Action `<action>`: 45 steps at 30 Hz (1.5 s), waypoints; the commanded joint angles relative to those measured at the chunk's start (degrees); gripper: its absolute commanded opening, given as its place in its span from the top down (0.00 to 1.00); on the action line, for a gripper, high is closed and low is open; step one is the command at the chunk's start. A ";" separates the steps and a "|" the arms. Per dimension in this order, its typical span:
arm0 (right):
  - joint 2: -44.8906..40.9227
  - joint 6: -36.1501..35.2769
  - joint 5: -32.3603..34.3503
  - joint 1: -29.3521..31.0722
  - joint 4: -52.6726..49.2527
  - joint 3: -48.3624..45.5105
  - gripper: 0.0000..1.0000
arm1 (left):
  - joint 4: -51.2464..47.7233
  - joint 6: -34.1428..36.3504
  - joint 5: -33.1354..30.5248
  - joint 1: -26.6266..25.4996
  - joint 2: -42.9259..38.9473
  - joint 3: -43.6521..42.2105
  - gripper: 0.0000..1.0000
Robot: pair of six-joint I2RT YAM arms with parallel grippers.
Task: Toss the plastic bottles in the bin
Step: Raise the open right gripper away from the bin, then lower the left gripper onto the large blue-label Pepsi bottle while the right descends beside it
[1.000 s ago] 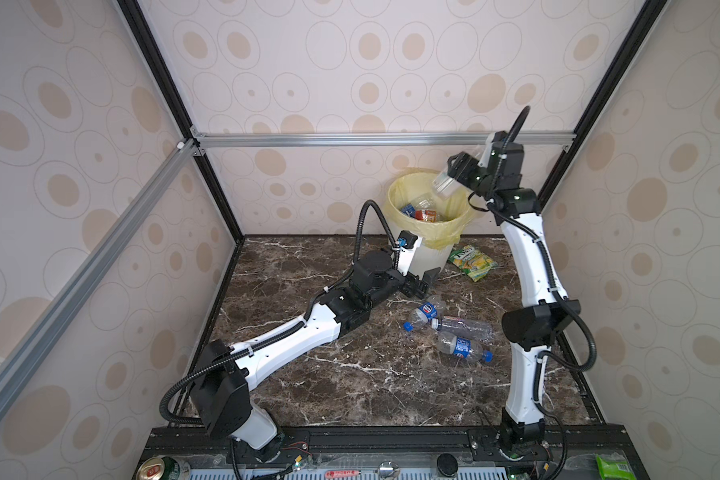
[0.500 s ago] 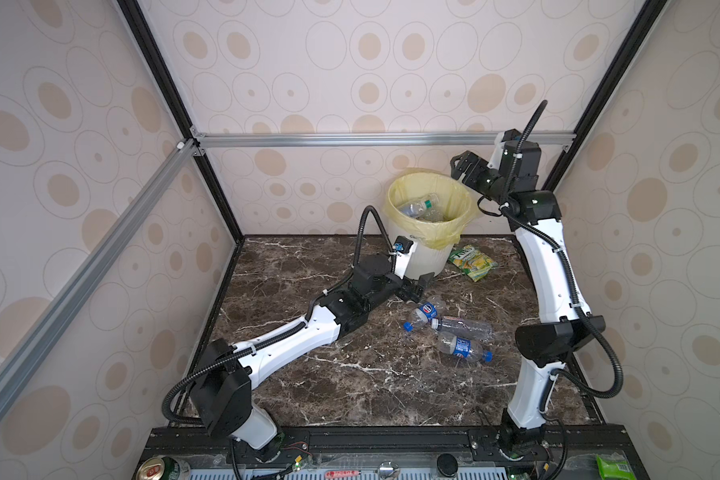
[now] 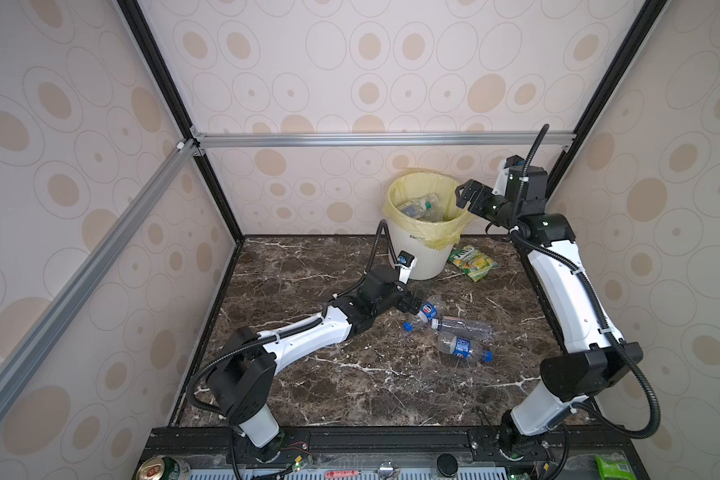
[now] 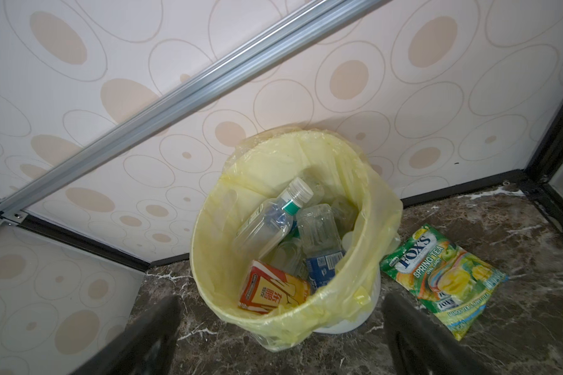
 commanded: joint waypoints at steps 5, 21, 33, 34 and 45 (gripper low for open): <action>-13.41 -2.42 1.18 -0.16 0.14 -17.19 0.00 | -1.54 -2.59 5.73 0.42 6.04 0.44 0.01; -24.92 1.33 -5.01 -0.83 1.81 -46.35 0.00 | 1.00 -5.63 10.13 0.23 15.56 0.25 0.02; -25.26 3.16 -7.46 -1.37 3.46 -51.38 0.00 | 1.00 -4.67 11.05 -0.06 21.41 3.06 0.08; -25.06 3.20 -7.59 -1.47 3.52 -51.29 0.00 | 1.17 -4.71 10.80 -0.10 21.70 3.30 0.09; -24.00 4.18 -10.01 -2.97 4.54 -51.60 0.00 | 1.72 -4.19 8.88 -0.14 23.74 4.77 0.39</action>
